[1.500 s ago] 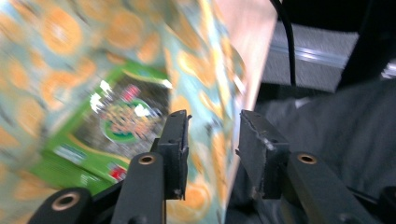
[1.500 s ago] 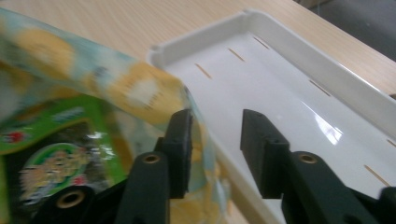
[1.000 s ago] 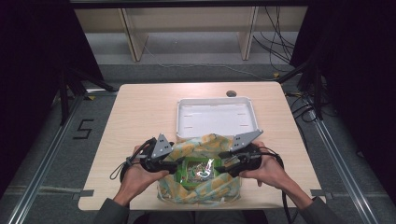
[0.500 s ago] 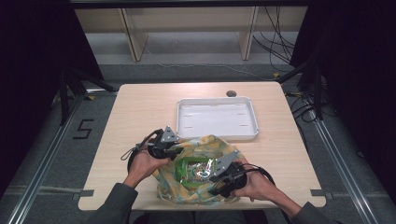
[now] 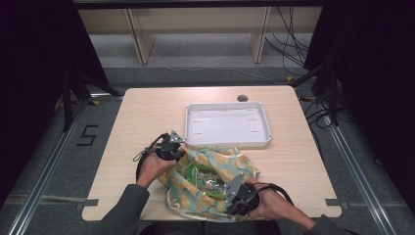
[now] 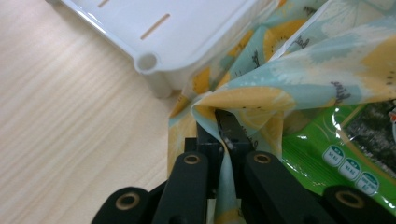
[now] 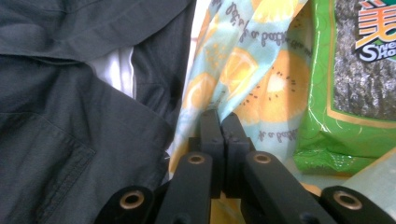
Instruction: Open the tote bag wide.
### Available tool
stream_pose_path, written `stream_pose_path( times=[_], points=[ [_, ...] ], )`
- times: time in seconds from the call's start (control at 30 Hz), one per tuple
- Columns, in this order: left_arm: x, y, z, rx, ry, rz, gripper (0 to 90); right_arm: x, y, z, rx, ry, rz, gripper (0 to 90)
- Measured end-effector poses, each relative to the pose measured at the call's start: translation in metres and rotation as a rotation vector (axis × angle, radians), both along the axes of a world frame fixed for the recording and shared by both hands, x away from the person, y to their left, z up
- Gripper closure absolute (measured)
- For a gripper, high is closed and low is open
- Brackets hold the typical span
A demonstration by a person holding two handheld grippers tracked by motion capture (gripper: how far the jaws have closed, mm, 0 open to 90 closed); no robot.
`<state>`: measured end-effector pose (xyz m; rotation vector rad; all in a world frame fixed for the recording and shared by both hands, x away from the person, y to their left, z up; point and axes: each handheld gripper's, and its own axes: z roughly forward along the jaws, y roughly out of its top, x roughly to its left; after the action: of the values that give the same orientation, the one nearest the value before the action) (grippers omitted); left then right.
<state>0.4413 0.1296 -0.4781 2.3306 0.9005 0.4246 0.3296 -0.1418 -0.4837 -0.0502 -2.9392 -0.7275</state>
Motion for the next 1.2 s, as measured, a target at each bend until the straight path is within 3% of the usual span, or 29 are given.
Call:
stream_pose_path(
  times=[0.07,0.13,0.17,0.27,0.3,0.33,0.37,0.43,0.5,0.53,0.57,0.6,0.63,0.7,0.73,0.77,0.8,0.87,0.9,0.93,0.97,1.0,1.03,1.13,1.2],
  points=[
    [-0.001,0.000,-0.002,-0.034,0.003,0.013,85.7,-0.001,0.000,-0.002,0.000,0.015,-0.018,90.0],
    [-0.001,0.002,-0.001,-0.057,0.005,0.008,75.1,0.001,0.000,-0.001,0.008,0.001,-0.005,88.1],
    [-0.005,0.005,0.007,-0.108,0.004,-0.007,69.6,0.000,-0.002,0.004,0.011,0.027,-0.080,77.4],
    [-0.015,0.008,0.023,-0.160,-0.015,-0.015,53.2,0.007,-0.007,0.021,0.091,-0.004,-0.116,61.9],
    [-0.015,0.008,0.023,-0.160,-0.015,-0.015,47.9,0.011,-0.008,0.027,0.137,-0.036,-0.122,58.8],
    [-0.019,0.010,0.030,-0.168,-0.023,-0.016,47.9,0.011,-0.008,0.027,0.137,-0.036,-0.122,58.8],
    [-0.023,0.010,0.036,-0.180,-0.032,-0.019,38.6,0.013,-0.010,0.040,0.210,-0.035,-0.168,53.8],
    [-0.037,0.012,0.053,-0.247,-0.045,-0.022,35.4,0.019,-0.012,0.053,0.273,-0.069,-0.187,51.4],
    [-0.050,0.012,0.062,-0.266,-0.052,-0.049,35.8,0.024,-0.013,0.063,0.307,-0.108,-0.252,50.0],
    [-0.050,0.012,0.062,-0.266,-0.052,-0.049,36.0,0.024,-0.013,0.063,0.307,-0.108,-0.252,50.0],
    [-0.064,0.012,0.064,-0.287,-0.030,-0.086,35.9,0.032,-0.012,0.070,0.313,-0.144,-0.280,48.7],
    [-0.064,0.012,0.064,-0.287,-0.030,-0.086,35.8,0.032,-0.012,0.070,0.313,-0.144,-0.280,48.7],
    [-0.078,0.010,0.063,-0.314,-0.005,-0.117,35.6,0.040,-0.011,0.073,0.308,-0.162,-0.343,46.4],
    [-0.090,0.009,0.058,-0.334,0.033,-0.157,34.1,0.050,-0.007,0.071,0.297,-0.199,-0.367,45.8],
    [-0.090,0.009,0.058,-0.334,0.033,-0.157,32.9,0.050,-0.007,0.071,0.297,-0.199,-0.367,45.8],
    [-0.095,0.008,0.056,-0.338,0.048,-0.183,30.9,0.057,-0.004,0.068,0.262,-0.199,-0.415,45.7],
    [-0.104,0.006,0.048,-0.348,0.092,-0.230,28.0,0.061,-0.001,0.065,0.244,-0.206,-0.424,45.9],
    [-0.112,0.004,0.036,-0.328,0.109,-0.258,25.0,0.069,0.003,0.056,0.206,-0.217,-0.429,50.8],
    [-0.115,0.003,0.031,-0.297,0.106,-0.275,28.6,0.073,0.005,0.052,0.186,-0.221,-0.438,56.9],
    [-0.115,0.003,0.031,-0.297,0.106,-0.275,33.3,0.076,0.006,0.047,0.168,-0.226,-0.427,63.7],
    [-0.119,0.001,0.023,-0.265,0.113,-0.325,41.2,0.081,0.007,0.044,0.143,-0.236,-0.409,70.4],
    [-0.121,-0.001,0.020,-0.256,0.109,-0.344,52.6,0.085,0.007,0.040,0.121,-0.258,-0.409,77.7],
    [-0.122,-0.001,0.017,-0.218,0.096,-0.367,61.6,0.089,0.007,0.037,0.102,-0.258,-0.422,82.2],
    [-0.124,-0.004,0.011,-0.147,0.096,-0.393,84.5,0.102,0.001,0.031,0.077,-0.273,-0.463,88.5],
    [-0.125,-0.005,0.008,-0.135,0.107,-0.392,88.5,0.106,-0.001,0.029,0.074,-0.255,-0.492,89.3]
  ],
)
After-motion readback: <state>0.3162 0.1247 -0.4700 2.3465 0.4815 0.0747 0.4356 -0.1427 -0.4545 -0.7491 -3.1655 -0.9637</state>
